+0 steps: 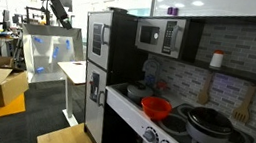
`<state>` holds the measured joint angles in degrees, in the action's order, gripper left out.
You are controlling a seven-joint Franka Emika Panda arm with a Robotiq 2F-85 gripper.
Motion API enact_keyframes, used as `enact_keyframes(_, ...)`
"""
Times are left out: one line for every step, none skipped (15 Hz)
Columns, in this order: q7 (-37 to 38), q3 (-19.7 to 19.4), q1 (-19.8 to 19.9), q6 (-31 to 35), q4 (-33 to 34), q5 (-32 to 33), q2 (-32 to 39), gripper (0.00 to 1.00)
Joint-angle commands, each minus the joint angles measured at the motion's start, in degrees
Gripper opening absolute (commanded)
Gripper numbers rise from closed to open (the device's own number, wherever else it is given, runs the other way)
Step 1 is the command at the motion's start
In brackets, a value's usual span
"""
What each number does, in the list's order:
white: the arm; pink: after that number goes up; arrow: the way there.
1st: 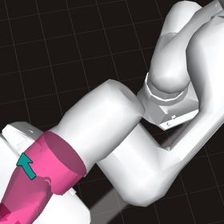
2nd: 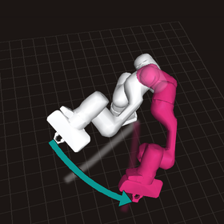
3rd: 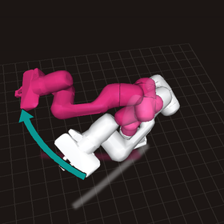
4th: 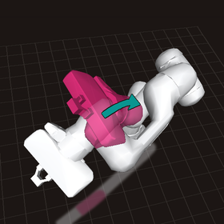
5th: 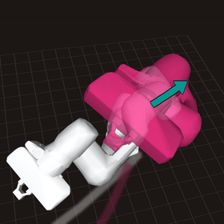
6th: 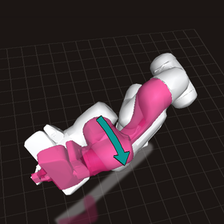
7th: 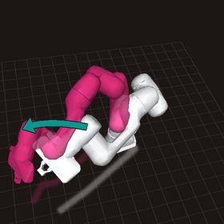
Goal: Open the upper fridge door
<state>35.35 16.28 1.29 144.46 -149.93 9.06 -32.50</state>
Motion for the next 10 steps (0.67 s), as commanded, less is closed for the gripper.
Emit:
enact_keyframes(-3.4, -0.7, 2.0, 10.3, -0.4, 0.9, 4.3, 1.0)
enact_keyframes(-4.3, -0.6, 2.6, 12.7, -0.2, 0.9, 5.9, 1.0)
enact_keyframes(-5.2, -0.5, 3.2, 14.8, 0.0, 0.8, 7.4, 1.0)
enact_keyframes(-5.8, -0.2, 3.8, 16.8, 0.3, 0.7, 8.9, 1.0)
enact_keyframes(-6.5, 0.0, 4.1, 18.8, 0.5, 0.7, 10.4, 1.0)
enact_keyframes(-6.8, 0.3, 4.5, 20.7, 0.6, 0.9, 11.8, 1.0)
enact_keyframes(-7.1, 0.6, 4.9, 22.5, 0.9, 1.0, 13.1, 1.0)
enact_keyframes(-7.3, 0.9, 5.2, 24.2, 1.2, 1.2, 14.4, 1.0)
enact_keyframes(-6.6, 1.0, 5.3, 25.8, 1.6, 2.3, 15.6, 1.0)
enact_keyframes(-6.2, 1.7, 6.1, 27.4, 2.0, 2.9, 16.7, 1.0)
